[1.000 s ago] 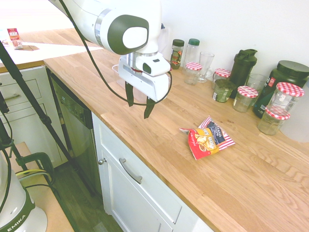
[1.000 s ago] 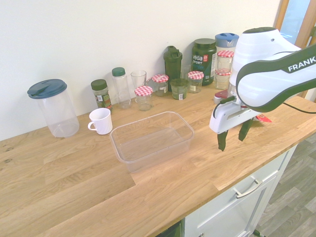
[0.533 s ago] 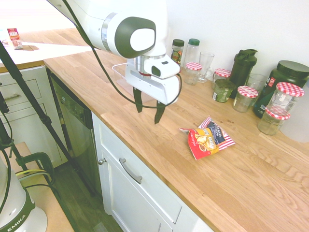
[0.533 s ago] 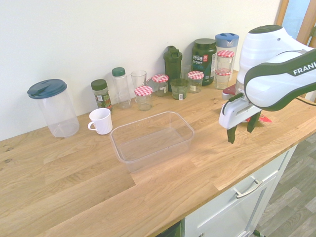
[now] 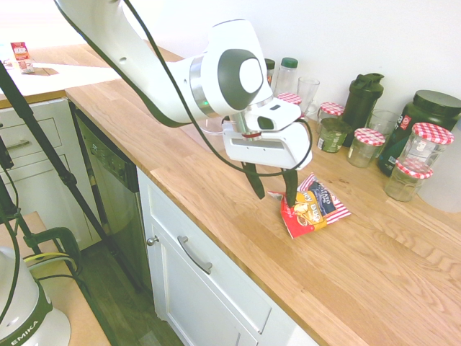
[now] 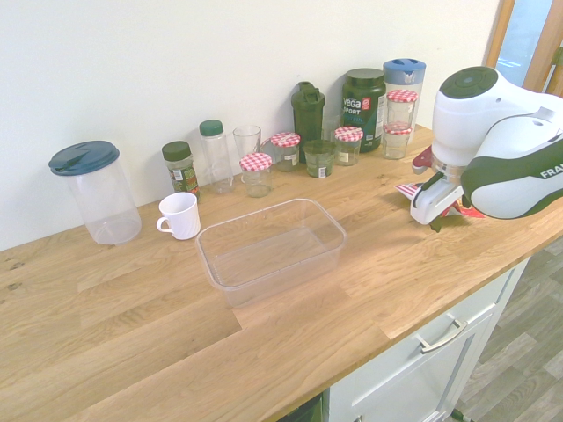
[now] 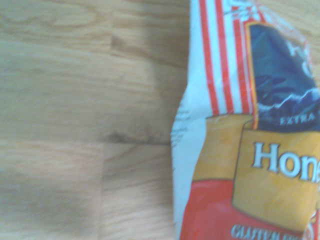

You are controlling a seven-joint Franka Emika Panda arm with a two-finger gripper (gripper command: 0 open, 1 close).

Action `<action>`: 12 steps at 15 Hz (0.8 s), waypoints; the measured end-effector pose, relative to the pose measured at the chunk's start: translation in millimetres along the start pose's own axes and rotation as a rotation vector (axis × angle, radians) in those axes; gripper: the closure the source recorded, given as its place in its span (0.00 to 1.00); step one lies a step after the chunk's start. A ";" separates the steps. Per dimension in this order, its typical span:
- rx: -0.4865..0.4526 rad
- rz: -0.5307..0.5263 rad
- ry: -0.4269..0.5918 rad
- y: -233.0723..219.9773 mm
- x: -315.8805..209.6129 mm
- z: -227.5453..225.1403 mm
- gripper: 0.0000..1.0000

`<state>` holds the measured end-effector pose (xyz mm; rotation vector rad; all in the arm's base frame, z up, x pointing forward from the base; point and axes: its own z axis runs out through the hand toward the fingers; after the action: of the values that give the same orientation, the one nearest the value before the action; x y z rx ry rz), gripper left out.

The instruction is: Put the chip bag into the container

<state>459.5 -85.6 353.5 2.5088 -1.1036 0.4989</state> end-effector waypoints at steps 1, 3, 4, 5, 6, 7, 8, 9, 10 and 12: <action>-0.004 0.003 0.011 -1.9 6.1 4.4 0.00; -0.006 0.003 0.014 -6.8 15.7 12.4 1.00; -0.007 0.002 0.012 -9.0 17.9 15.2 1.00; -0.007 0.002 0.011 -10.9 19.6 16.9 1.00; -0.006 0.001 0.012 -12.1 20.8 17.4 1.00; -0.005 0.000 0.013 -13.5 22.0 17.3 1.00; -0.003 -0.001 0.014 -15.2 22.5 17.0 1.00; -0.002 -0.002 0.015 -16.4 23.0 16.7 1.00; -0.001 -0.003 0.016 -17.5 23.3 16.4 1.00; 0.000 -0.004 0.017 -19.0 24.3 16.0 1.00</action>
<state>492.0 -96.2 347.1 2.5018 -1.0921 0.5190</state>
